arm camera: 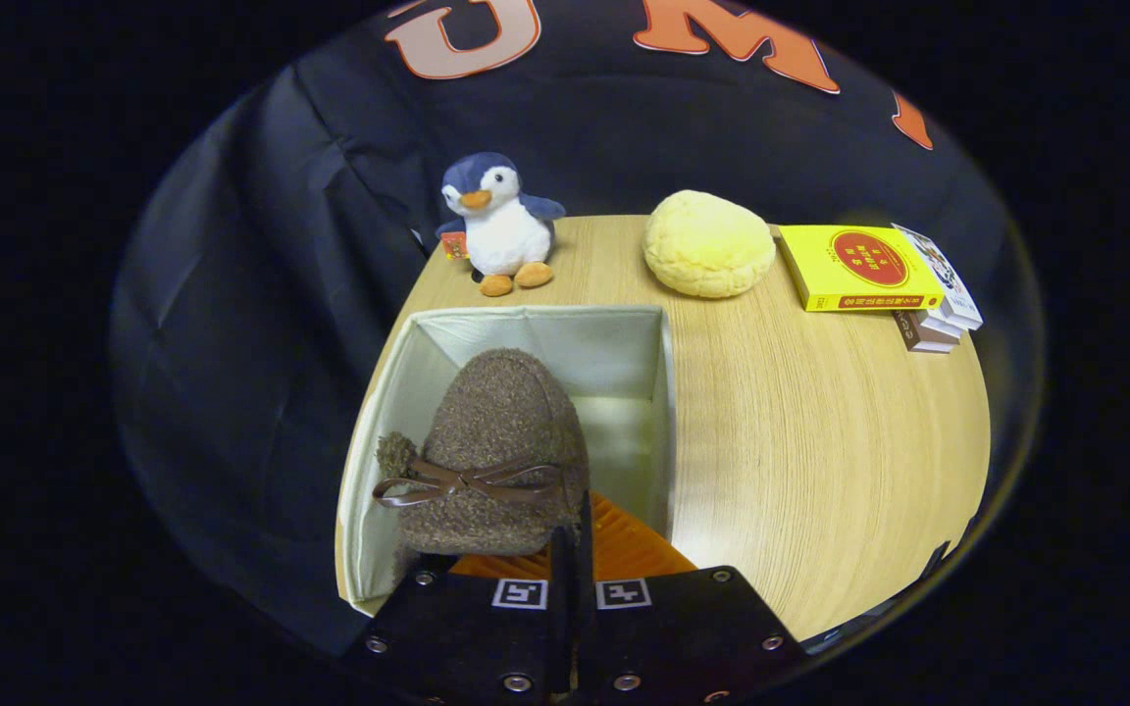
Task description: Open the storage box then place both shoes into the box .Put the left shoe in first, then the right shoe, with the right side of both shoes facing outward in a uniform manner.
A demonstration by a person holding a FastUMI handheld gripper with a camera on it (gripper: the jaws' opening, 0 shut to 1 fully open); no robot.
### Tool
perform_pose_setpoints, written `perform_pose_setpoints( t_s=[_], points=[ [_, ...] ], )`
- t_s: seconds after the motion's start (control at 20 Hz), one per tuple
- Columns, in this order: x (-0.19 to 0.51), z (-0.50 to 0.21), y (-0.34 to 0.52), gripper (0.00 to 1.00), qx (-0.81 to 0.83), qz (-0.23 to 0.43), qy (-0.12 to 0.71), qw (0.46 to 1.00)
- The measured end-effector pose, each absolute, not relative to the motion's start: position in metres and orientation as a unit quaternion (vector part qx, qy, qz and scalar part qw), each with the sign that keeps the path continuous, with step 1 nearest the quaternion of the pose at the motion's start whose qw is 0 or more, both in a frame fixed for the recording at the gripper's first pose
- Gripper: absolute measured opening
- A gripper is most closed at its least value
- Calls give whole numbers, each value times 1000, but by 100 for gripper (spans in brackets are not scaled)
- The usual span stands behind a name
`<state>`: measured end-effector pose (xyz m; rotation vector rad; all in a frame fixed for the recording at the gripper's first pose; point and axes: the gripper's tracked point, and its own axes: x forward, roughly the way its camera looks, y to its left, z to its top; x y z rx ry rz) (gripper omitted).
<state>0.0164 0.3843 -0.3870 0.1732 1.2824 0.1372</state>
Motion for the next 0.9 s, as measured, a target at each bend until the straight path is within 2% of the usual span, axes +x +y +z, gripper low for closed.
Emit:
perform_pose_setpoints(
  t_s=[0.3,0.45,0.55,0.6,0.9],
  points=[
    [26,-418,381,4,38,36,603,796],
    [31,-418,384,9,24,37,597,801],
    [24,-413,392,19,22,54,601,797],
    [23,-407,391,32,18,59,597,800],
    [31,-340,376,54,57,99,545,831]
  ],
)
